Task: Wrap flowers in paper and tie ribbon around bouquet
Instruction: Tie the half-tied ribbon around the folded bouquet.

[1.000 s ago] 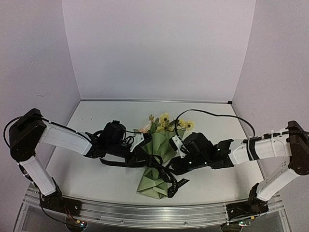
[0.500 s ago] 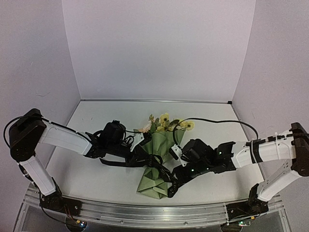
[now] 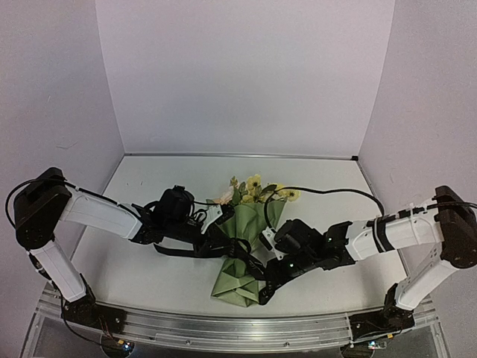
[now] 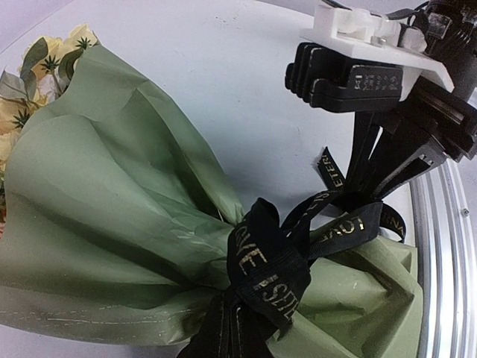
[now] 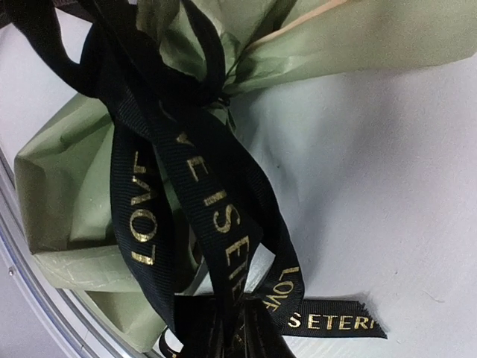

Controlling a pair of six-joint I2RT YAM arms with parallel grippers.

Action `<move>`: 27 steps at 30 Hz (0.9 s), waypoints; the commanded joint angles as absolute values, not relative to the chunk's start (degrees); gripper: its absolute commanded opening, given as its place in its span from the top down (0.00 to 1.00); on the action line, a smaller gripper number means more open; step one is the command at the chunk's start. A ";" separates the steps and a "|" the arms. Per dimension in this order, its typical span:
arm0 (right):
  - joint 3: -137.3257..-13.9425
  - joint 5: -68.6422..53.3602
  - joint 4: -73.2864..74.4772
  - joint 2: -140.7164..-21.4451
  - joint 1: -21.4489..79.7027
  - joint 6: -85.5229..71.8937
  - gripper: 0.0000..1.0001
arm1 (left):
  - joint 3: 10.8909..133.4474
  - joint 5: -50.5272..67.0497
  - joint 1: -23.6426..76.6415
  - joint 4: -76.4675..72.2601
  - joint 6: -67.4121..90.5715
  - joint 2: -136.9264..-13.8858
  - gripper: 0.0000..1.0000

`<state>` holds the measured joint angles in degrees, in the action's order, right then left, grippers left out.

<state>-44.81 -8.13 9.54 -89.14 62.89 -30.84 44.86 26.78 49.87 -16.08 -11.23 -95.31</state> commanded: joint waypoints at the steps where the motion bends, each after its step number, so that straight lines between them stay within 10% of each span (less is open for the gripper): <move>1: -46.51 -5.64 8.15 -89.31 62.87 -32.39 1.00 | 45.20 24.12 49.88 -17.27 -8.70 -92.85 1.00; 27: -47.33 6.09 26.27 -83.61 62.86 -27.18 1.00 | 36.05 2.81 54.05 -17.26 4.04 -82.38 1.00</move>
<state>-44.88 4.44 23.63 -84.51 62.89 -28.73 37.66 4.73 53.87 -15.55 1.42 -85.06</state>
